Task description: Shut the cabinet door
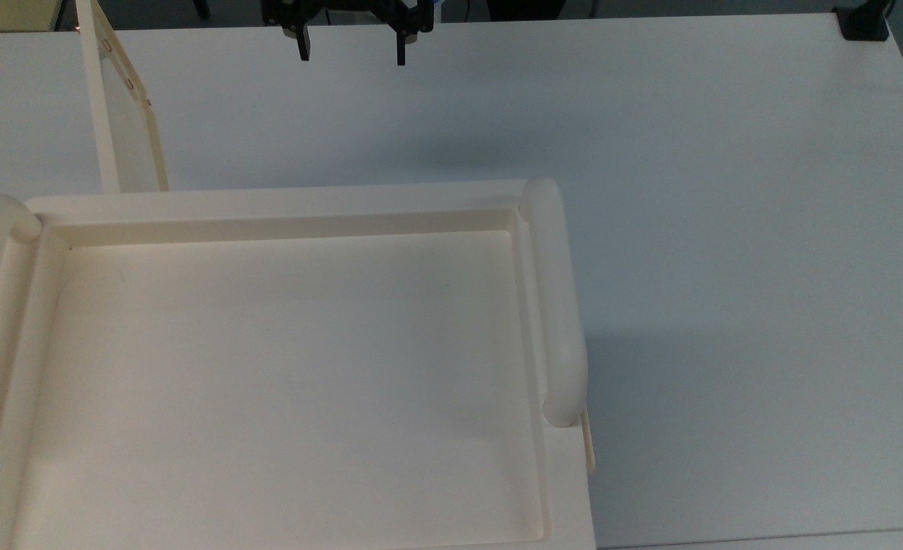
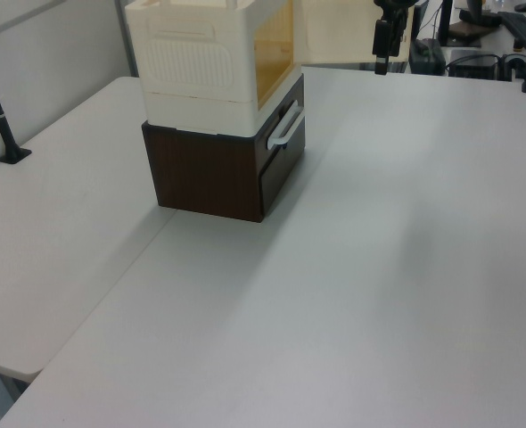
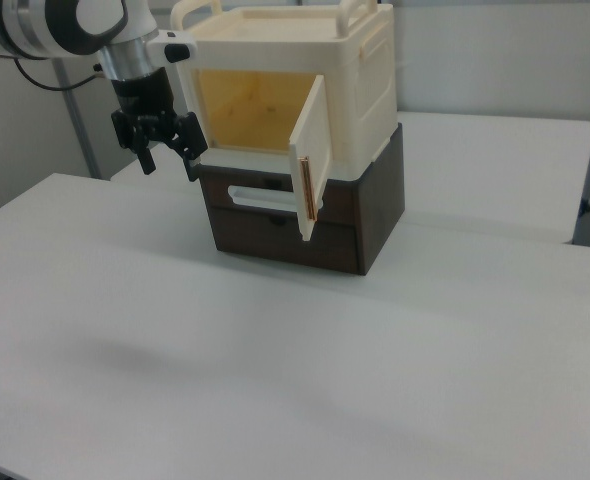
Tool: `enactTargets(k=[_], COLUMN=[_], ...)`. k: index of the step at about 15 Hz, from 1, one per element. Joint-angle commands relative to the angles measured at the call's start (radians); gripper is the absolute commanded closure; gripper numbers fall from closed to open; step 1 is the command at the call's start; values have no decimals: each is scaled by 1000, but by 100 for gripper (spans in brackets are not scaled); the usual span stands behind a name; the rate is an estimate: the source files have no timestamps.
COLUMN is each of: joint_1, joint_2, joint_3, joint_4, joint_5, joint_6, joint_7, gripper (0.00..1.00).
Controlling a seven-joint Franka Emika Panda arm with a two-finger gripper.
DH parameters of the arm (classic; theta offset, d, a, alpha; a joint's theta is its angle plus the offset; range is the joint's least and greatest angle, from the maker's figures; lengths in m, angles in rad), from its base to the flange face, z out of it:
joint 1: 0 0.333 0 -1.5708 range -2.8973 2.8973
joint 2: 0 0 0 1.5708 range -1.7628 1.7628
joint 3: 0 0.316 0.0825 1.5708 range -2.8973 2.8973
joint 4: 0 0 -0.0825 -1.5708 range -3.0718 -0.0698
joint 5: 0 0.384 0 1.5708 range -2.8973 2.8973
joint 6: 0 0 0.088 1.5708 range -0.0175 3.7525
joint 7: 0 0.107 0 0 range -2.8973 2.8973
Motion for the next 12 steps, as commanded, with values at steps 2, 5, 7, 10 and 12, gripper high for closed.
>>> enactTargets(k=[2,5,7,10,12], joint_1=[2,0,-1,-6,-7], joint_2=[-32,-31,-32,-31,-31], joint_3=[5,5,5,5,4], joint_4=[-16,-5,-4,19,35], joint_5=[-12,-12,-12,-12,-12], joint_6=[-21,-21,-18,-16,-13], joint_7=[-61,-63,-61,-61,-61], gripper=[62,100,100,100,100])
